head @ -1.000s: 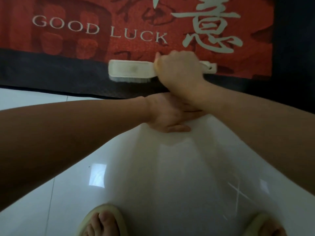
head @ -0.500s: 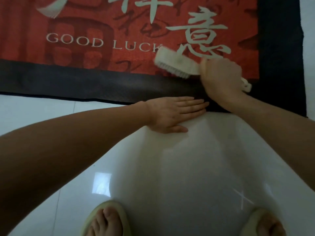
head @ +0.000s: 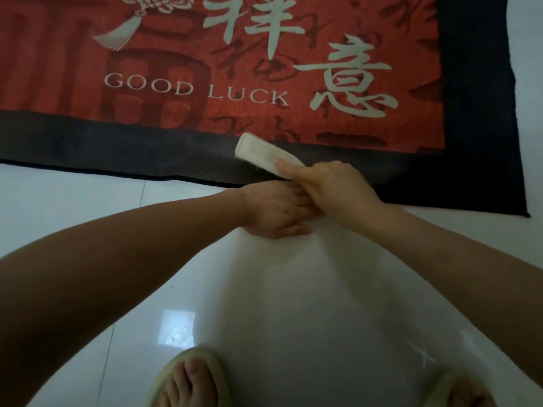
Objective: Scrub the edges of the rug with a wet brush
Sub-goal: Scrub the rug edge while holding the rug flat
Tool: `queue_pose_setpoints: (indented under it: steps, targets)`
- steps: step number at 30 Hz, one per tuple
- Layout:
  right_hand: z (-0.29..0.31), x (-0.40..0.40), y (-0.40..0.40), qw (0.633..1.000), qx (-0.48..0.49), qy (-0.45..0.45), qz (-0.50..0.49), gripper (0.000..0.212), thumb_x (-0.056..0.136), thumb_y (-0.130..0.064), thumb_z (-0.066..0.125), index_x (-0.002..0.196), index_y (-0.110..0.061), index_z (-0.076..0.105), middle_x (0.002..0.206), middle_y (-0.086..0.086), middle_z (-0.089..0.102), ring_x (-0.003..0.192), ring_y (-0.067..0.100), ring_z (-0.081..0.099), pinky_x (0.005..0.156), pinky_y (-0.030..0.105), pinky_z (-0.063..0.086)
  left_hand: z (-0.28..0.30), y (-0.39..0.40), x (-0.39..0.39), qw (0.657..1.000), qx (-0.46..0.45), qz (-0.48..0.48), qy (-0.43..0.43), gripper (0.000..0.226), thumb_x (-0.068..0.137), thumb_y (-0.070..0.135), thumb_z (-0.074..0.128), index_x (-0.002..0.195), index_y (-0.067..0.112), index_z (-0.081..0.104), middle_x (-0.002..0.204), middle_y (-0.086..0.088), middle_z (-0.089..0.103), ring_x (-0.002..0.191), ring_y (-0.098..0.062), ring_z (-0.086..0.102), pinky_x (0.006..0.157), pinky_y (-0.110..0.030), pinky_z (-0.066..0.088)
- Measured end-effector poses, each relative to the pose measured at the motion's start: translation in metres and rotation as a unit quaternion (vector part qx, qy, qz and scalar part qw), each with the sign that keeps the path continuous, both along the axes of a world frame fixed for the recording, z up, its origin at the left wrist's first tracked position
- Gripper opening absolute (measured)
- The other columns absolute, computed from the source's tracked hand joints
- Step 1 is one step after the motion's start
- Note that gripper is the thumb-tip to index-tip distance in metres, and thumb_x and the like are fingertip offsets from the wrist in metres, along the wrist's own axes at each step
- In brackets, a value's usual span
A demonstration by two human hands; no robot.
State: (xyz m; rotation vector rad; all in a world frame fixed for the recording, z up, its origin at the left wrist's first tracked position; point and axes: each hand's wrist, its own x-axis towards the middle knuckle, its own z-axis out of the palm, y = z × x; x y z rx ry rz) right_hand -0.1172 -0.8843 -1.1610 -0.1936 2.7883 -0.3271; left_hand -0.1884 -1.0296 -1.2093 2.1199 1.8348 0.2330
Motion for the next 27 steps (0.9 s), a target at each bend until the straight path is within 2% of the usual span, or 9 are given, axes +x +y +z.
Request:
queue_pose_setpoints:
  steps: [2, 5, 8, 10, 14, 16, 18, 22, 27]
  targets:
    - [0.004, -0.017, 0.021, 0.998, 0.058, 0.025, 0.032, 0.049, 0.103, -0.026, 0.033, 0.148, -0.046, 0.025, 0.092, 0.005, 0.053, 0.089, 0.031, 0.060, 0.069, 0.038, 0.042, -0.001, 0.001, -0.004, 0.999, 0.024, -0.028, 0.009, 0.060, 0.102, 0.038, 0.033, 0.146, -0.003, 0.037, 0.152, -0.023, 0.037, 0.143, -0.031, 0.032, 0.120, -0.034, 0.003]
    - [0.010, -0.034, 0.045, 0.993, 0.027, 0.069, -0.096, 0.044, 0.103, -0.024, 0.036, 0.145, -0.036, 0.039, 0.110, 0.016, 0.065, 0.096, 0.034, 0.063, 0.082, 0.045, 0.051, -0.002, 0.001, -0.003, 0.999, -0.002, -0.032, -0.004, 0.065, 0.104, 0.039, 0.026, 0.154, -0.001, 0.016, 0.162, -0.018, 0.012, 0.151, -0.024, 0.009, 0.123, -0.033, -0.001]
    - [-0.001, -0.016, 0.011, 0.997, 0.034, -0.007, 0.063, 0.051, 0.102, -0.028, 0.035, 0.148, -0.046, 0.023, 0.101, 0.012, 0.063, 0.088, 0.033, 0.063, 0.070, 0.035, 0.045, -0.005, -0.001, -0.003, 1.000, 0.004, -0.013, 0.003, 0.063, 0.102, 0.041, 0.030, 0.149, 0.000, 0.033, 0.153, -0.021, 0.035, 0.144, -0.031, 0.030, 0.119, -0.033, 0.003]
    - [0.005, -0.021, 0.015, 0.990, 0.064, -0.003, 0.128, 0.053, 0.102, -0.030, 0.032, 0.147, -0.052, 0.013, 0.098, 0.014, 0.061, 0.085, 0.033, 0.062, 0.066, 0.035, 0.038, -0.006, -0.001, -0.004, 1.000, 0.002, -0.014, 0.007, 0.063, 0.103, 0.041, 0.031, 0.152, 0.000, 0.026, 0.157, -0.020, 0.027, 0.147, -0.029, 0.023, 0.119, -0.031, -0.002]
    - [0.006, -0.043, 0.027, 0.997, 0.050, 0.048, -0.032, 0.052, 0.104, -0.021, 0.034, 0.148, -0.046, 0.022, 0.103, 0.018, 0.064, 0.087, 0.034, 0.063, 0.077, 0.041, 0.050, -0.006, 0.000, -0.002, 1.000, -0.012, -0.026, 0.011, 0.065, 0.104, 0.040, 0.028, 0.154, 0.001, 0.016, 0.161, -0.017, 0.014, 0.151, -0.025, 0.010, 0.121, -0.031, -0.005]
    - [-0.002, -0.019, 0.001, 0.999, 0.035, 0.021, 0.034, 0.056, 0.103, -0.020, 0.035, 0.149, -0.046, 0.017, 0.092, 0.014, 0.060, 0.086, 0.034, 0.062, 0.068, 0.039, 0.044, -0.004, -0.001, -0.001, 1.000, 0.000, -0.017, 0.006, 0.062, 0.102, 0.040, 0.033, 0.149, -0.001, 0.033, 0.153, -0.021, 0.036, 0.144, -0.031, 0.030, 0.119, -0.034, 0.002]
    - [0.001, -0.012, 0.011, 0.992, 0.057, 0.017, 0.111, 0.058, 0.101, -0.022, 0.036, 0.149, -0.047, 0.014, 0.082, 0.011, 0.050, 0.081, 0.035, 0.062, 0.061, 0.039, 0.037, -0.002, -0.001, -0.001, 1.000, -0.002, -0.017, 0.016, 0.063, 0.103, 0.040, 0.033, 0.150, -0.001, 0.028, 0.155, -0.021, 0.030, 0.146, -0.030, 0.026, 0.119, -0.034, -0.001]
    - [0.005, -0.036, 0.043, 0.993, 0.037, 0.088, -0.074, 0.050, 0.103, -0.017, 0.037, 0.148, -0.036, 0.032, 0.099, 0.021, 0.065, 0.085, 0.036, 0.064, 0.072, 0.041, 0.050, -0.002, 0.000, -0.001, 0.999, -0.030, -0.027, 0.010, 0.067, 0.104, 0.040, 0.027, 0.155, 0.002, 0.006, 0.163, -0.015, 0.002, 0.151, -0.021, 0.000, 0.121, -0.029, -0.009]
    - [0.002, 0.002, 0.063, 0.992, 0.074, 0.035, 0.097, 0.058, 0.100, -0.019, 0.042, 0.150, -0.041, 0.023, 0.092, 0.019, 0.062, 0.077, 0.034, 0.062, 0.065, 0.038, 0.044, 0.001, 0.000, 0.002, 0.999, -0.041, -0.023, 0.016, 0.070, 0.102, 0.043, 0.023, 0.155, 0.002, 0.005, 0.163, -0.015, 0.002, 0.151, -0.023, -0.002, 0.122, -0.032, -0.008]
